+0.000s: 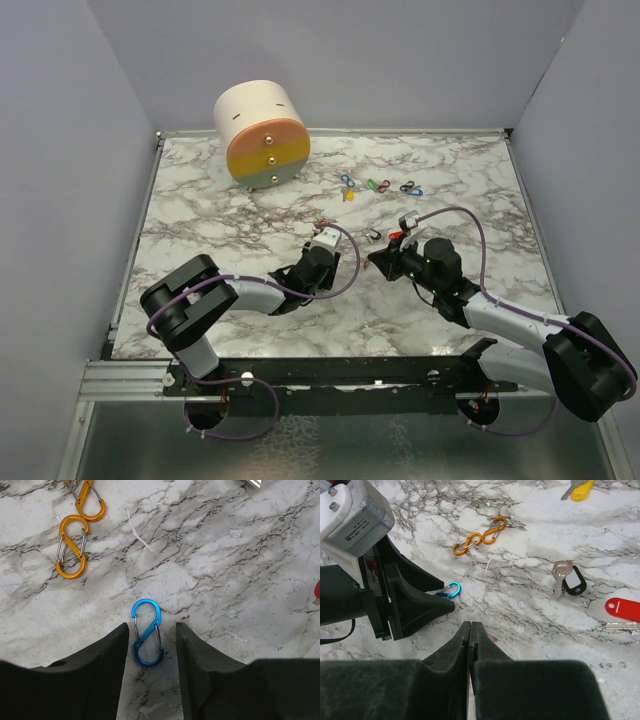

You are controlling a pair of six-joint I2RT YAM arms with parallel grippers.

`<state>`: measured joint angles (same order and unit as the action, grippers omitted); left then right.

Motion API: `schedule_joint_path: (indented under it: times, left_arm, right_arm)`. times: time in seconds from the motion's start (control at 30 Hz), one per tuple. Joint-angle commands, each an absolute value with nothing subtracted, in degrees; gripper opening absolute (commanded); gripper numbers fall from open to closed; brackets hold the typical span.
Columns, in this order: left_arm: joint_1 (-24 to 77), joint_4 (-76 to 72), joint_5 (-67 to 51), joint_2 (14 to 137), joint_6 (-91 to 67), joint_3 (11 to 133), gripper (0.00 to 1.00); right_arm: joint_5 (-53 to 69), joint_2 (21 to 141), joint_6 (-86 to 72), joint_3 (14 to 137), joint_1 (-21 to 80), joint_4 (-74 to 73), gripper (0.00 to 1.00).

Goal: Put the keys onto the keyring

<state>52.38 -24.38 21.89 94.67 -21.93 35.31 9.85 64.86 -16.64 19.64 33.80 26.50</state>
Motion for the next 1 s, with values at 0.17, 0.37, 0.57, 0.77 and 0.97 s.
schedule_joint_path:
  times: [0.17, 0.37, 0.57, 0.77, 0.97]
  left_arm:
    - [52.7, -20.2, 20.6, 95.6, -22.1, 35.4, 0.45]
    - [52.7, -20.0, 20.4, 95.5, -22.6, 34.3, 0.44]
    - [52.7, -20.0, 20.4, 95.7, -22.9, 33.7, 0.31]
    - [52.7, -20.0, 20.6, 95.8, -22.7, 33.8, 0.03]
    - [52.7, -20.0, 21.0, 95.1, -22.4, 34.0, 0.0]
  right_arm:
    - [10.0, 63.5, -16.0, 20.9, 34.2, 25.7, 0.01]
    - [9.9, 63.5, -16.0, 20.9, 34.2, 25.6, 0.01]
    - [9.8, 63.5, -16.0, 20.9, 34.2, 25.7, 0.01]
    - [9.8, 63.5, -16.0, 20.9, 34.2, 25.7, 0.01]
    - [9.8, 63.5, -16.0, 20.9, 34.2, 25.8, 0.01]
